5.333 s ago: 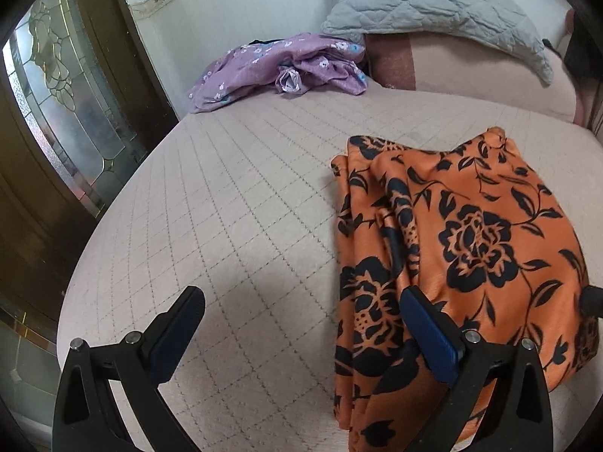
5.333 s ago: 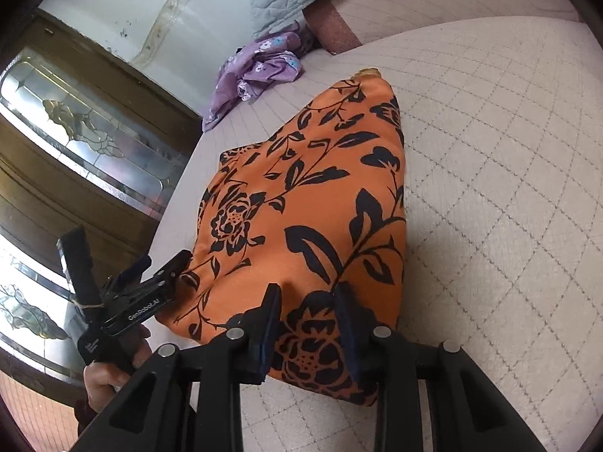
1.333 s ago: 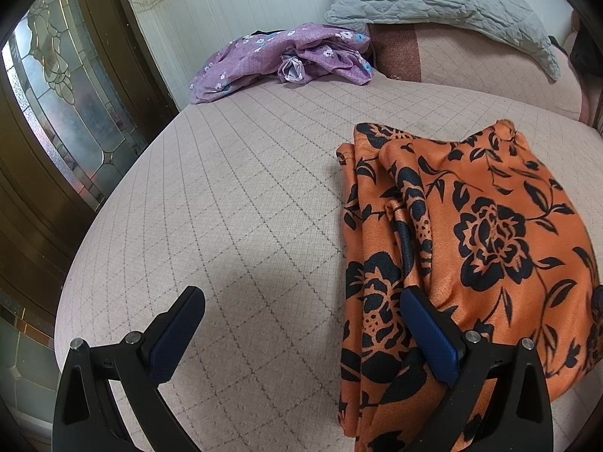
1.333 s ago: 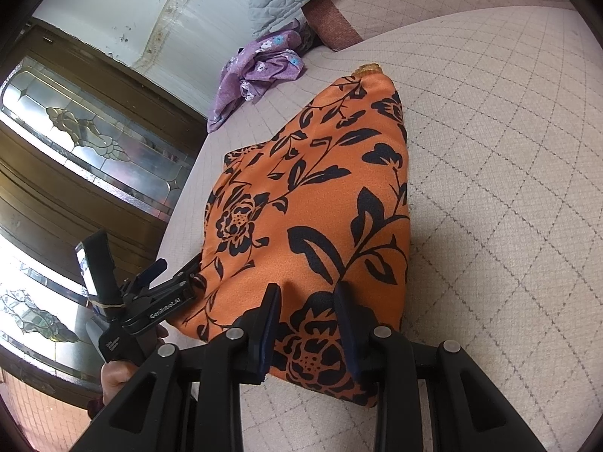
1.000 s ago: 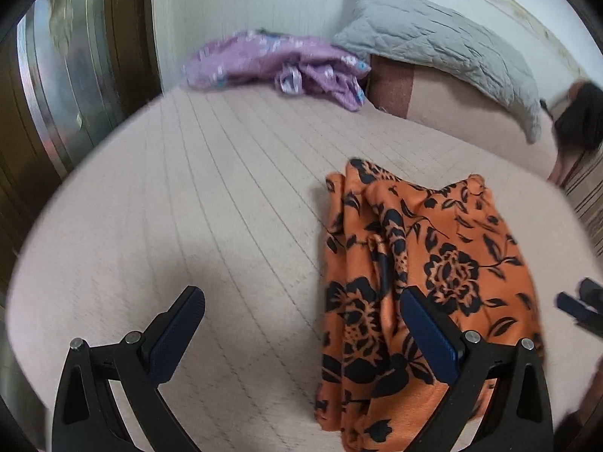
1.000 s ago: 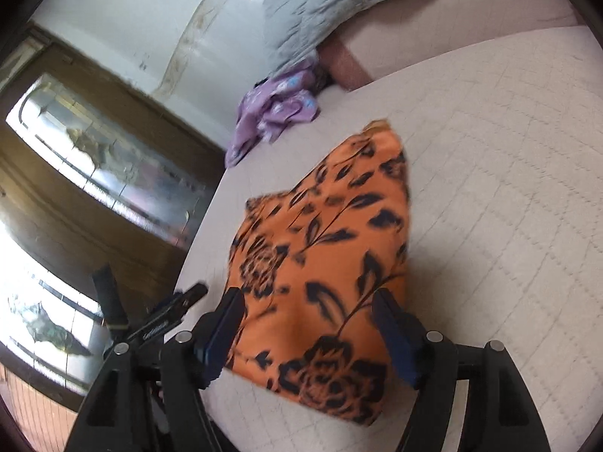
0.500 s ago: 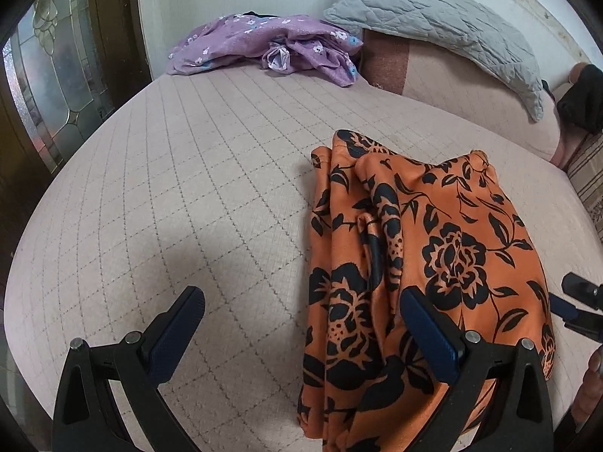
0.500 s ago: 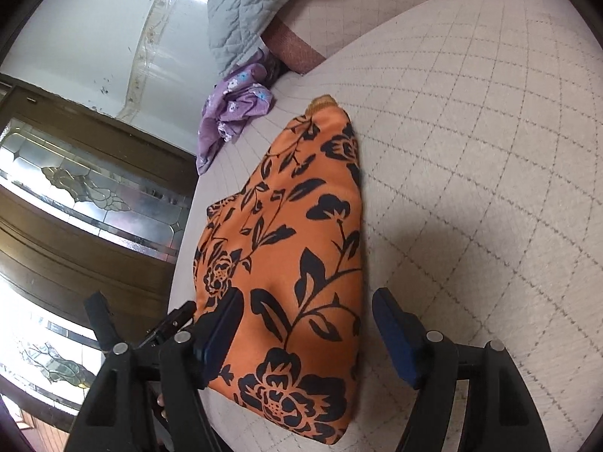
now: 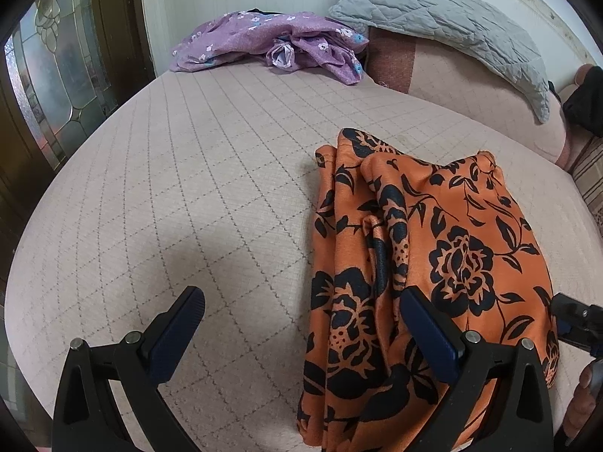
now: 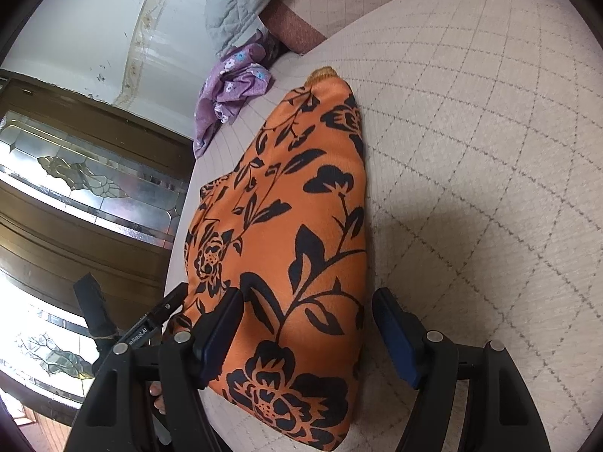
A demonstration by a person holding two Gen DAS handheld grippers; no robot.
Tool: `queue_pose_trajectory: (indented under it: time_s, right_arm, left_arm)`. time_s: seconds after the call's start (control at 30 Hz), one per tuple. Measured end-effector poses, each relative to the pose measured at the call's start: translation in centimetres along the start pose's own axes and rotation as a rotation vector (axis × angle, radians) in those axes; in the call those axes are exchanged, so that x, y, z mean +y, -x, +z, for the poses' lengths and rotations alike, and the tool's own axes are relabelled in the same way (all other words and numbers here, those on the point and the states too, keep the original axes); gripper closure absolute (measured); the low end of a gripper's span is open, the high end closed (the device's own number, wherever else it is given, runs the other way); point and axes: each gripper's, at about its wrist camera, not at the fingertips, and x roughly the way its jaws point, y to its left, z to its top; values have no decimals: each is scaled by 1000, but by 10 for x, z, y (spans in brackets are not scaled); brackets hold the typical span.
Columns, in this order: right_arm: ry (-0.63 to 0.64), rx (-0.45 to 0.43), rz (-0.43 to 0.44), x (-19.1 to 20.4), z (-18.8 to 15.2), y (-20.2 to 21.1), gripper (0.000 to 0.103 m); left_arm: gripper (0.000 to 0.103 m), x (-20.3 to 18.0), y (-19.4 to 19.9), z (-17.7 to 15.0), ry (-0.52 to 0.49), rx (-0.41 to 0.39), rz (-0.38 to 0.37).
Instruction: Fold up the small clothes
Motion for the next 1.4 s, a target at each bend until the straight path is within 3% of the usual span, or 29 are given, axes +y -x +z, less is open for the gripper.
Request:
queue_pose_trajectory:
  time_s: [0.2,0.63,0.77,0.9,1.03,1.17,1.27,1.4]
  right_arm:
    - [9,15,17,0,1,-11,29]
    - [34,26,36,9,14,-35,28]
    - [46,28,30,13,16,-41,29]
    - [49,29,25,15,17,-44,30]
    - [55,24,27,15,16,-44,30]
    - [65,22,21,14,15,-43,30]
    - [70,19,19,15,14,-44,28]
    - [77,10,14,16,12,-44,28]
  left_arm:
    - [0,-1,-4,2,30,14,-41]
    - [0,-14,-7,-1,25,21,-42]
    - [0,-17,-20,-2,55,95,-133]
    - [0,-10,-34,-3,163,177,-242]
    - [0,-8,-30,1,177,176,-250]
    - [0,14,-14,7,295,81,-339]
    - [0,0,-15,5,239,104,-397]
    - [0,-26,-27,0,118,171,-313]
